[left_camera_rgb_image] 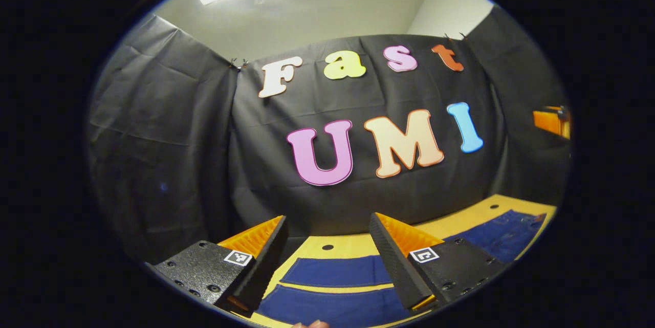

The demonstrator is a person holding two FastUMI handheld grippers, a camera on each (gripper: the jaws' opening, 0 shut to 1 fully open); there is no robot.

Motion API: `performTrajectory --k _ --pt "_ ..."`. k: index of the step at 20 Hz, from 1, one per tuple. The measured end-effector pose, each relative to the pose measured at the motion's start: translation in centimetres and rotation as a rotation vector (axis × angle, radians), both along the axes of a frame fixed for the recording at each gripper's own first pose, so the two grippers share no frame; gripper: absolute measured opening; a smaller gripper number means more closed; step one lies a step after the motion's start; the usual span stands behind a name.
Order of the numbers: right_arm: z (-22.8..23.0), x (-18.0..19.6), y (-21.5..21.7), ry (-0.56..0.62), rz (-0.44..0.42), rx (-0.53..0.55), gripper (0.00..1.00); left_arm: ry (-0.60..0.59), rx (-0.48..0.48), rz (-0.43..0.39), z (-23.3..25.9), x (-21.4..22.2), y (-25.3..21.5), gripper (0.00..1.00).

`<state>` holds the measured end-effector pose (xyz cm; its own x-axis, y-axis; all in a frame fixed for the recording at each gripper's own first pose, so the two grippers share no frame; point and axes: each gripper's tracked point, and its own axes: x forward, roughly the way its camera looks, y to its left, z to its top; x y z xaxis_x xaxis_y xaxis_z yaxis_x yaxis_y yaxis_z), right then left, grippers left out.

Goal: Grasp the waist and the cuffs of the jeans and fold them to make the two legs overlap; first hold the waist and fold one-third of the jeans toward the cuffs, then hold the cuffs and fold the remaining one-third in the same direction to finish folding.

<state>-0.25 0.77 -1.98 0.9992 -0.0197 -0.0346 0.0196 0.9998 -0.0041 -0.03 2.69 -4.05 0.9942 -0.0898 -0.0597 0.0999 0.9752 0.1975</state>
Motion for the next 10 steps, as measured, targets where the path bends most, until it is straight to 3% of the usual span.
performTrajectory --k 4,5,10 --pt "-2.1 -1.1 0.7 0.041 -0.028 0.016 0.98 0.092 0.129 -0.058 -4.3 -0.4 2.4 1.0" --pt "-2.4 -1.4 0.9 0.05 -0.033 0.018 0.98 0.104 0.18 -0.081 -5.2 -0.5 3.0 0.95" --pt "-4.4 -2.8 2.0 0.079 -0.055 -0.018 0.98 0.196 0.444 -0.208 -11.0 -0.5 6.0 0.95"
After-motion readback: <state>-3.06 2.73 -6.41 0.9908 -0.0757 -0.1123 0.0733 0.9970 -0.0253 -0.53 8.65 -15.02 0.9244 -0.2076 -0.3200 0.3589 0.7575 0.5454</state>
